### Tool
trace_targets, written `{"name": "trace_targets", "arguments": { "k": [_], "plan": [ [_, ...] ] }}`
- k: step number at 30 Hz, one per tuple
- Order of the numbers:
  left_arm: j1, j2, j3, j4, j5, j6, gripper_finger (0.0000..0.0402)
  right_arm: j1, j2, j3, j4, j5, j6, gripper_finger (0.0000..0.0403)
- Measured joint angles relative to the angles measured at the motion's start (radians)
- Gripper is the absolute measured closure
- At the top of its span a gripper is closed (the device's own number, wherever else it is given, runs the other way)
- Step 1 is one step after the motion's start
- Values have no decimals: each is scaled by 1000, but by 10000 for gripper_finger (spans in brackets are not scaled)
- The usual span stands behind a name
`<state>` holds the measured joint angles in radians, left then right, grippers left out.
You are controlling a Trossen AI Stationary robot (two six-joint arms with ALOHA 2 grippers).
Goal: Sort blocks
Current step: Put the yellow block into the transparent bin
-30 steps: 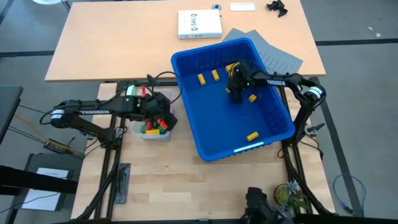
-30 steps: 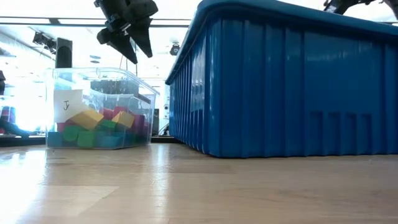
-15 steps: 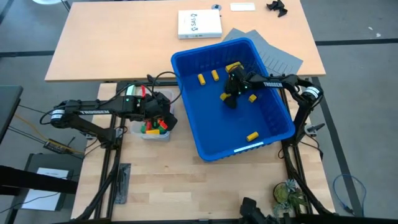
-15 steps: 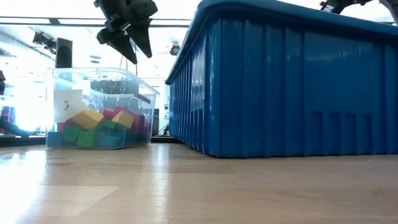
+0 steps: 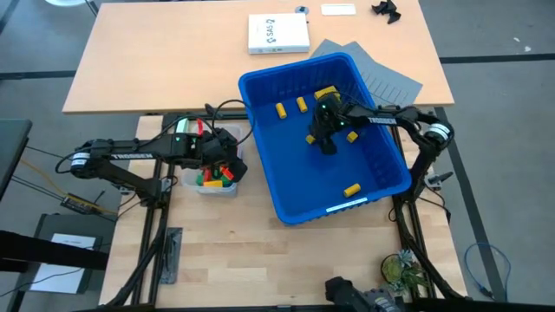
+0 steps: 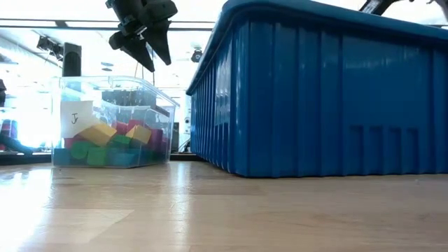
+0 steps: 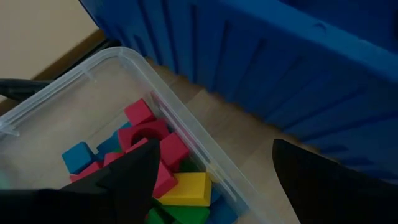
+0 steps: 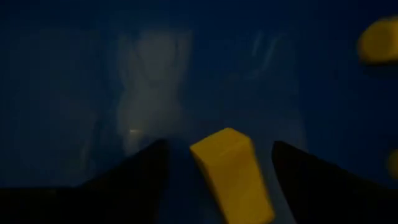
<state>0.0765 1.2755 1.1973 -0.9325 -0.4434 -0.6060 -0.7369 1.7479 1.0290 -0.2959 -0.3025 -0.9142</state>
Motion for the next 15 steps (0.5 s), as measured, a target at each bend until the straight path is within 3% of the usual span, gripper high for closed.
{"name": "trace_targets", "arguments": {
  "k": [7,15],
  "plan": [
    [0,0,0,1,0,0,83,-35,123,6,21,-97,38,150],
    [0,0,0,1,0,0,83,-43,120,3,21,-129,120,222]
  ]
}}
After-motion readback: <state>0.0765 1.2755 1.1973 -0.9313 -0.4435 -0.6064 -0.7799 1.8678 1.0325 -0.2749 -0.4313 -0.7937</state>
